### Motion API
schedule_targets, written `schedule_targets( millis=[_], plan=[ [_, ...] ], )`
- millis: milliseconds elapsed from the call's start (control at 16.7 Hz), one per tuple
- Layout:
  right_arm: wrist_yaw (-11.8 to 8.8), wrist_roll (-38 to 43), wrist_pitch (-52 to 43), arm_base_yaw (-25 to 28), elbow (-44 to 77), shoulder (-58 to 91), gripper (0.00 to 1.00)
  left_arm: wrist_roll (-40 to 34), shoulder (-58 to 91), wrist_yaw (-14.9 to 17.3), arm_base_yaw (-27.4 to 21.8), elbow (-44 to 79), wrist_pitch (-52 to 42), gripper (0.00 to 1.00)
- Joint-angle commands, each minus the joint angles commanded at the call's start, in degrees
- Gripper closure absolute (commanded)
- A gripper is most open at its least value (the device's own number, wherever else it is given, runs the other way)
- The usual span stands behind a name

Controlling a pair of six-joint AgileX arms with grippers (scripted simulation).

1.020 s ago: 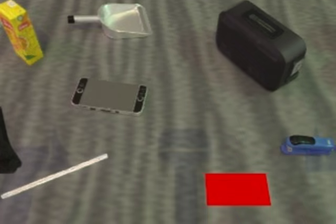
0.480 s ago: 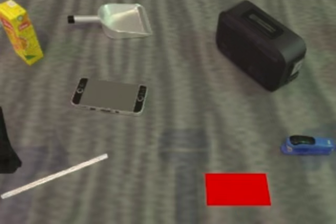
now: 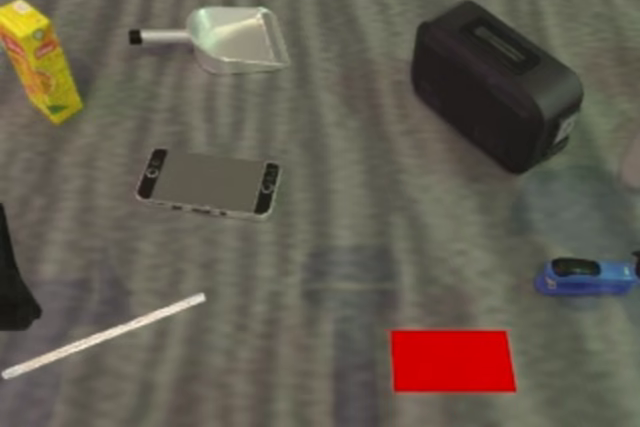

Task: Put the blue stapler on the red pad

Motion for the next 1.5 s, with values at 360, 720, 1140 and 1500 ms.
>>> schedule_targets(
  millis=[360,720,1140,1500],
  plan=[
    [0.0,-17.7,-15.9,4.5,19.4,25.5,0.0,0.0,0.0,0.0,0.0,0.0,0.0,0.0],
    [-0.2,-24.6,-21.6,6.3,27.4,35.0,0.0,0.0,0.0,0.0,0.0,0.0,0.0,0.0],
    [-0.2,-24.6,-19.3,6.2,25.6,35.8,0.0,0.0,0.0,0.0,0.0,0.0,0.0,0.0],
    [-0.2,-24.4,-3.7,6.4,16.8,41.8,0.0,0.0,0.0,0.0,0.0,0.0,0.0,0.0]
  ],
)
